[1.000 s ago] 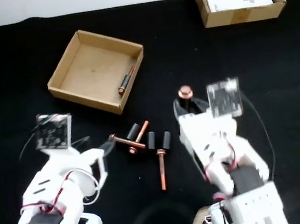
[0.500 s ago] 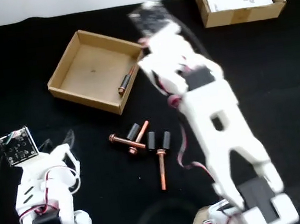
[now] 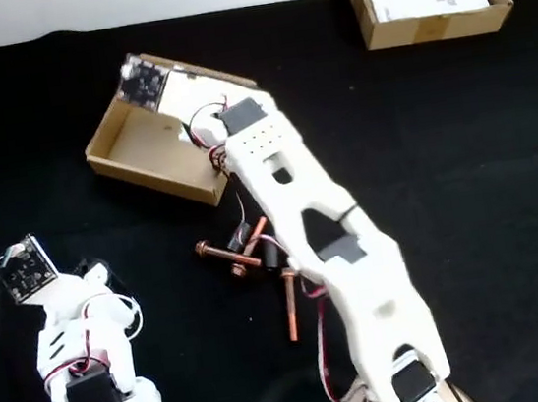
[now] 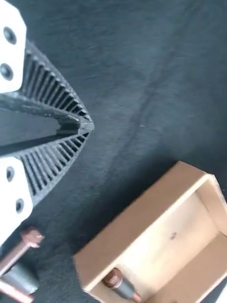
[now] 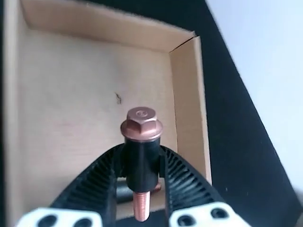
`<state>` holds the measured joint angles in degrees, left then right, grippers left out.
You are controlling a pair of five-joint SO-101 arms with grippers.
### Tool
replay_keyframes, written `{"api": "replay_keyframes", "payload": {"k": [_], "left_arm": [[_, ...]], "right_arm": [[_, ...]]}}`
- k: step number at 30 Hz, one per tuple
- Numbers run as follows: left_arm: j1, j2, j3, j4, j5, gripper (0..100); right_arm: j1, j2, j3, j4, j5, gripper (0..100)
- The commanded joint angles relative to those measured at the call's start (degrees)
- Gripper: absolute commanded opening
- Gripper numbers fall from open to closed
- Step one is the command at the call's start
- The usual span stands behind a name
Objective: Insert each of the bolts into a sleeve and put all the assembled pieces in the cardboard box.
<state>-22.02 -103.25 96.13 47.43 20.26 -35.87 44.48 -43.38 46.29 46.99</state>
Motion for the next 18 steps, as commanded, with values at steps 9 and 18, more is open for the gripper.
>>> {"api": "replay_keyframes", "payload": {"k": [9,18], "left_arm": [[-0.66,-0.4,1.01,0.35,1.23,1],[0.04,-0.4,1.01,0.62,1.23,1]], "right_arm": [[-4.62,24.22,-34.51,7.43,2.81,2.1],[-6.55,25.01,-48.92,25.89,-4.48,12.4]]}}
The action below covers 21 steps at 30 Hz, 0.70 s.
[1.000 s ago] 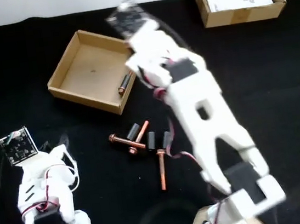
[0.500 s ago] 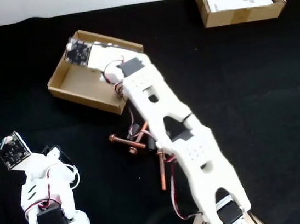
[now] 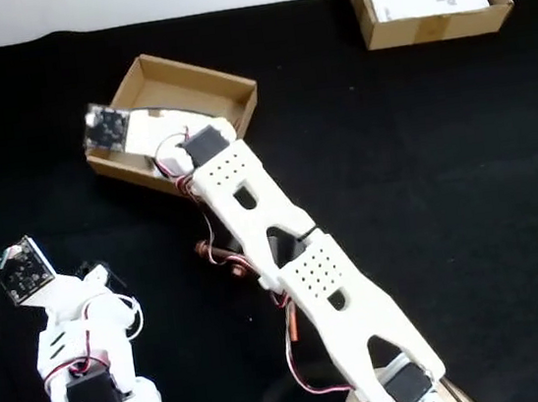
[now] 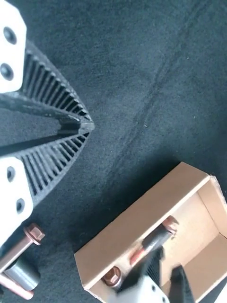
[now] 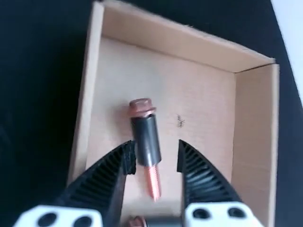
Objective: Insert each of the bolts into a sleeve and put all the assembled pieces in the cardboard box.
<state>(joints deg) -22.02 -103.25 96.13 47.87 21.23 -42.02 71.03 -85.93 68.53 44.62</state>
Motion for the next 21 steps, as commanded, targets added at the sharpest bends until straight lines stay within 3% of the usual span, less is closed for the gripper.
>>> {"api": "replay_keyframes", "payload": {"k": [1,6,10,13,17,21], "left_arm": [[0.04,-0.4,1.01,0.18,0.26,1],[0.04,-0.4,1.01,0.18,0.26,1],[0.04,-0.4,1.01,0.18,0.26,1],[-0.04,-0.4,1.01,0.26,0.26,1],[-0.22,-0.4,1.01,0.26,0.26,1],[-0.31,-0.31,1.01,0.26,0.26,1]], "right_arm": [[-0.4,-1.54,-8.84,5.49,-2.2,12.4],[-0.31,-5.23,-16.04,18.86,-2.99,12.4],[0.04,-13.49,-15.25,32.04,-17.41,12.4],[0.57,-17.98,-15.16,32.66,-26.9,12.4],[1.63,-22.99,-9.8,32.75,-27.16,12.4],[1.54,-30.64,6.99,32.75,-26.46,12.4]]}}
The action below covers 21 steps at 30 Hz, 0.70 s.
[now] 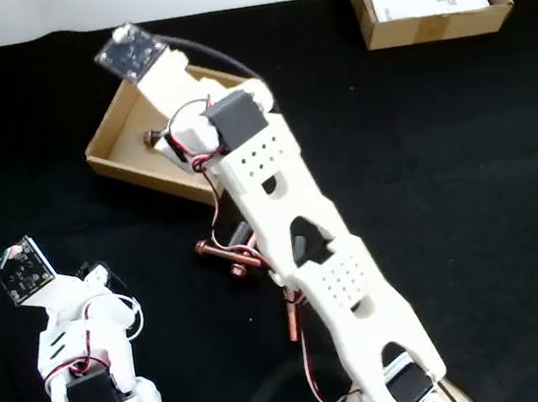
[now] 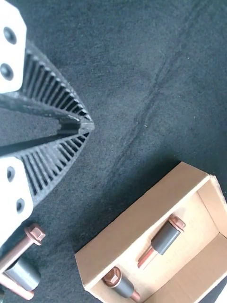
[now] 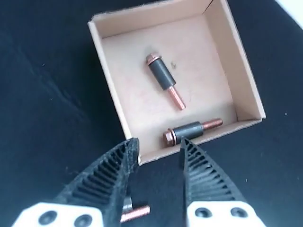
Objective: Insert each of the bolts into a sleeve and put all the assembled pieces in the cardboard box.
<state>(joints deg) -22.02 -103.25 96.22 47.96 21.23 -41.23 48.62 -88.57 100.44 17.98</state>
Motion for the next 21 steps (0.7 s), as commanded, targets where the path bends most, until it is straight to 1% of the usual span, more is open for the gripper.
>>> {"api": "replay_keyframes", "payload": {"k": [1,3,7,10,11,12,15,17,19,21], "left_arm": [[-0.31,-0.31,0.92,0.18,0.26,1],[-0.4,-0.31,0.92,0.18,0.26,1],[-0.4,-0.31,0.92,0.18,0.26,1],[-0.4,-0.31,0.92,0.18,0.26,1],[-0.4,-0.31,0.92,0.18,0.26,1],[-0.4,-0.31,0.92,0.18,0.26,1],[-0.31,-0.31,0.92,0.18,0.26,1],[-0.31,-0.31,0.92,0.18,0.26,1],[-0.31,-0.31,0.92,0.18,0.26,1],[-0.31,-0.31,0.92,0.18,0.26,1]], "right_arm": [[0.57,-10.86,15.16,0.84,1.41,12.4],[0.48,-16.66,26.95,0.84,3.16,12.4],[0.4,-29.58,50.86,0.75,3.16,12.4],[0.48,-36.88,64.22,0.75,2.81,12.4],[0.57,-38.64,67.65,0.22,1.32,12.4],[0.75,-39.96,70.46,-0.66,-1.76,12.4],[1.45,-42.59,76.62,-4.79,-14.33,12.4],[1.63,-42.95,79.52,-7.25,-20.75,12.4],[1.71,-42.95,82.86,-8.75,-24.7,12.4],[1.89,-43.12,86.64,-10.51,-26.64,12.4]]}}
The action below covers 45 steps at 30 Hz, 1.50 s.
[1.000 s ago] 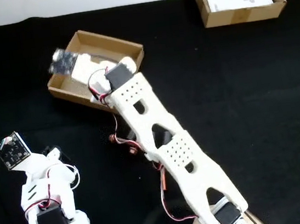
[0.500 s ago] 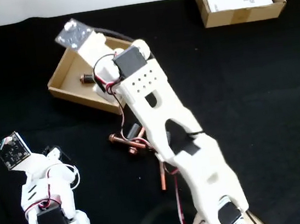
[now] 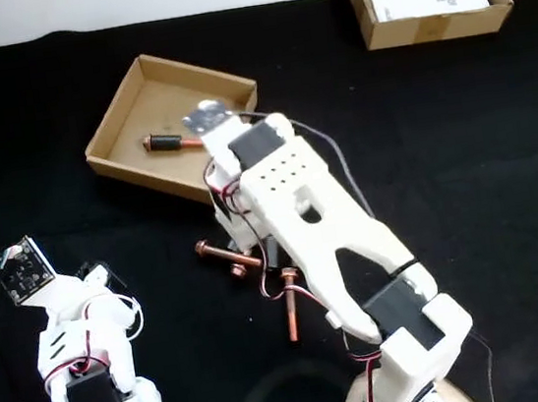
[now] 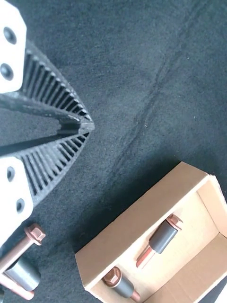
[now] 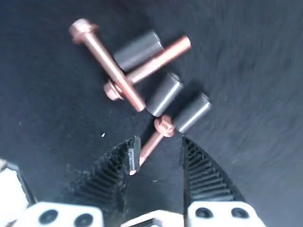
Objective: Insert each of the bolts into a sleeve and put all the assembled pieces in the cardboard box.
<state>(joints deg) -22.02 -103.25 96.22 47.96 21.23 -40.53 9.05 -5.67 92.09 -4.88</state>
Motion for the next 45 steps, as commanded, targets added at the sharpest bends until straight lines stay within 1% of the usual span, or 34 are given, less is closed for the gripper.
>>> {"api": "replay_keyframes", "payload": {"k": [1,6,10,12,16,24,31,39,42,44,45], "left_arm": [[-0.31,-0.31,0.92,0.18,0.26,1],[-0.31,-0.31,0.92,0.18,0.26,1],[-0.31,-0.31,0.92,0.18,0.26,1],[-0.31,-0.31,0.92,0.18,0.26,1],[-0.31,-0.31,0.92,0.18,0.26,1],[-0.31,-0.31,0.92,0.18,0.26,1],[-0.31,-0.4,0.92,0.18,0.26,1],[-0.4,-0.4,0.92,0.18,0.26,1],[-0.4,-0.4,0.92,0.18,0.26,1],[-0.4,-0.4,0.92,0.18,0.26,1],[-0.4,-0.4,0.92,0.18,0.26,1]], "right_arm": [[1.8,-3.65,5.49,-2.95,-4.31,12.4],[6.2,-3.74,12.53,-9.98,-4.04,12.4],[8.48,-3.74,13.93,-12.97,-3.87,12.4],[8.75,-3.74,14.2,-14.11,-3.34,12.4],[8.84,-3.38,14.29,-14.81,0.09,12.4],[8.84,-3.47,20.53,-20.0,0.26,12.4],[8.75,-3.3,22.64,-20.79,0.09,12.4],[8.66,-3.3,33.01,-34.42,0.09,12.4],[8.66,-3.3,35.56,-38.02,0.44,12.2],[8.66,-3.3,36.09,-38.64,0.44,8.1],[8.75,-3.3,36.0,-38.64,0.44,3.3]]}}
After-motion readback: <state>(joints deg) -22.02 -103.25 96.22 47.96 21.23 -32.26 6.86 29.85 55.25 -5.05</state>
